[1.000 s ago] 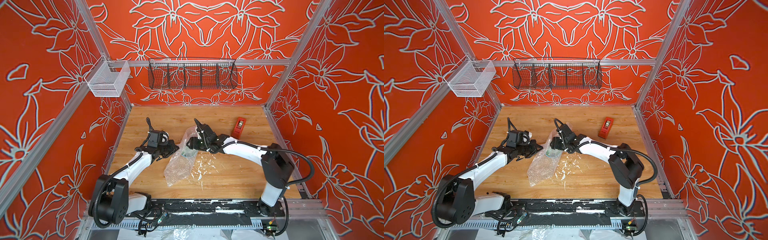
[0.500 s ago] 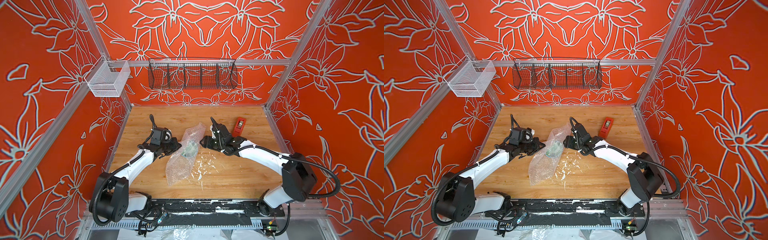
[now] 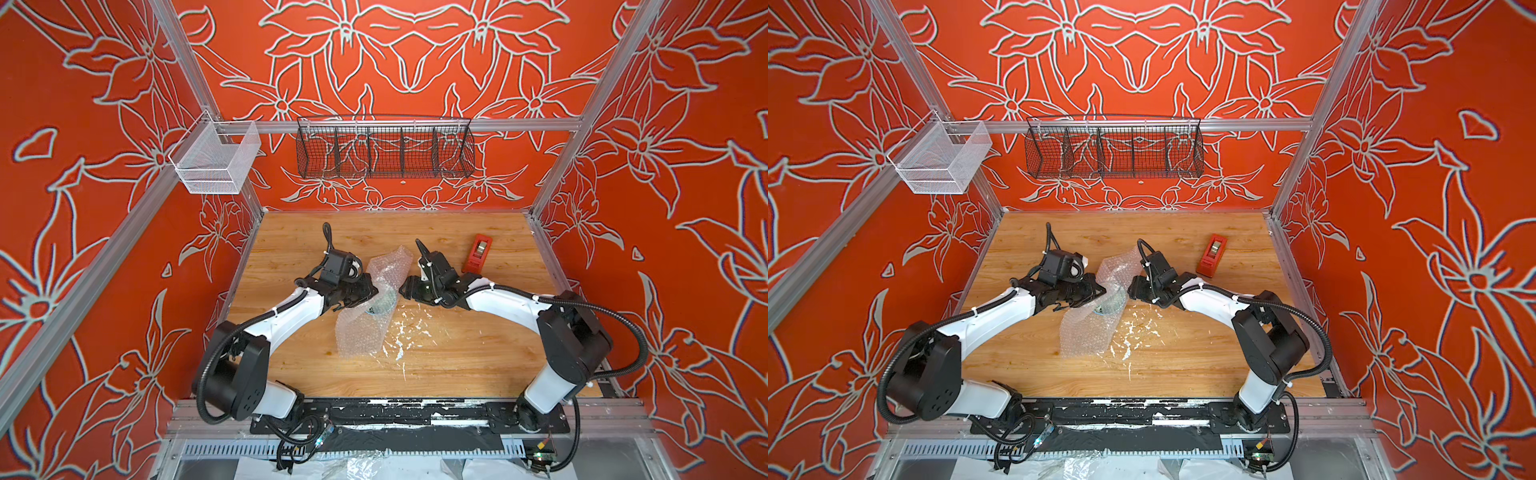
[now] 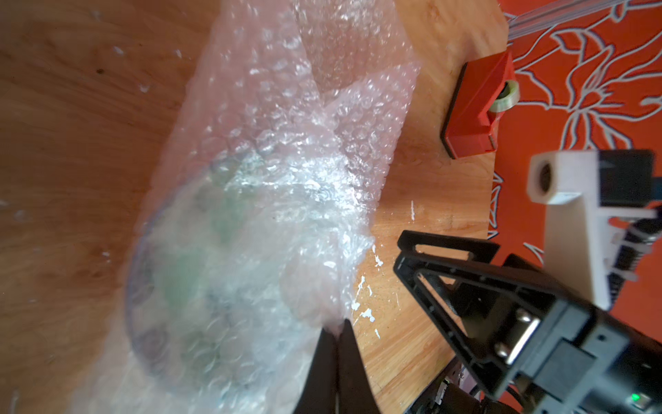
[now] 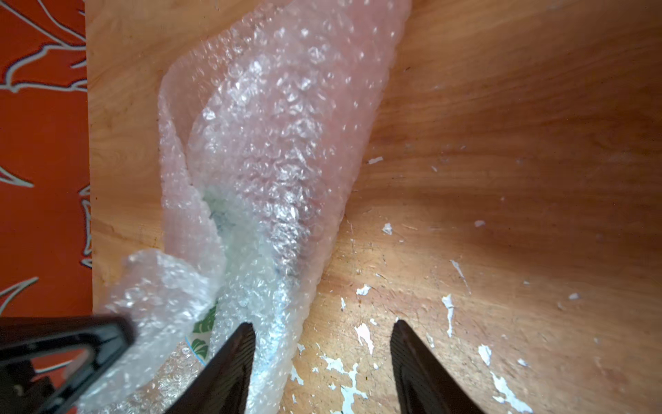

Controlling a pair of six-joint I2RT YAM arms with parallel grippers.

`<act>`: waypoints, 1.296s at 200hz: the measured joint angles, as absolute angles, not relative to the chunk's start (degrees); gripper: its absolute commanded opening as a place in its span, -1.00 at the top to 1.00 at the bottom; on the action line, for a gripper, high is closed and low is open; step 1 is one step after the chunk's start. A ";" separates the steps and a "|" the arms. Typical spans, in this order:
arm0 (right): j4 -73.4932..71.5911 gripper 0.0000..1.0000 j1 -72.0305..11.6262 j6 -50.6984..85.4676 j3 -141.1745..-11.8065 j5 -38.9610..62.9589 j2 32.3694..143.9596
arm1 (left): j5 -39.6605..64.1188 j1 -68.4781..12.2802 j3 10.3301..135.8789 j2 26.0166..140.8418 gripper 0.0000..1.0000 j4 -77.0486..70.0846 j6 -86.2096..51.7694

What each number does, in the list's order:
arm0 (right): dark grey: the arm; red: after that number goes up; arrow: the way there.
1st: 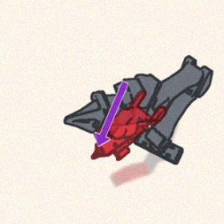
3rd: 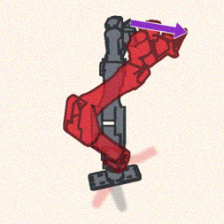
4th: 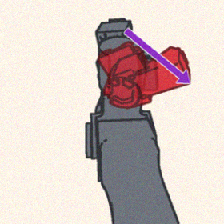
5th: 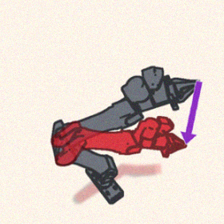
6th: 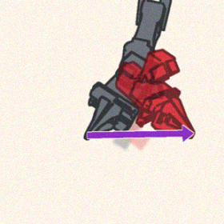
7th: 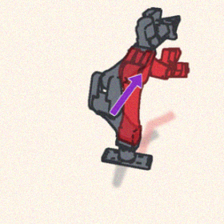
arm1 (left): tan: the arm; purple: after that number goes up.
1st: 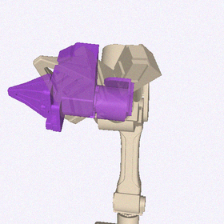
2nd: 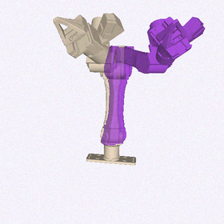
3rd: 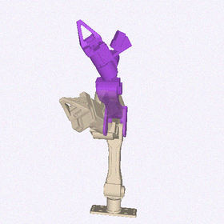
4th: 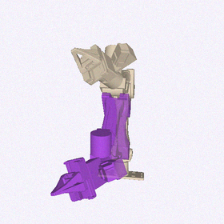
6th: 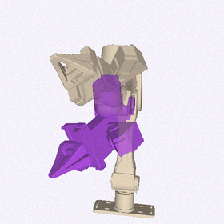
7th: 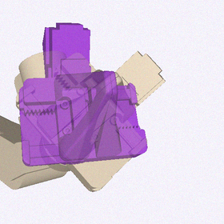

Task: Wrap bowls in bubble wrap
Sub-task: Wrap the bowl in bubble wrap.

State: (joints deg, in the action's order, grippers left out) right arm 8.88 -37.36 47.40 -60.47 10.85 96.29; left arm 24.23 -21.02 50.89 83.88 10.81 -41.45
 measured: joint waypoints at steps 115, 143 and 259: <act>5.23 -0.35 -31.53 46.87 -58.15 11.88 96.55 | 19.94 -25.43 58.11 97.69 0.98 13.76 -41.95; 5.32 -0.40 -31.35 45.60 -60.66 12.40 98.50 | 17.89 -25.56 58.04 97.67 0.70 15.31 -42.35; -5.26 -0.58 -28.86 47.18 -71.72 18.72 112.44 | 16.29 -25.56 56.77 98.19 0.38 15.97 -42.46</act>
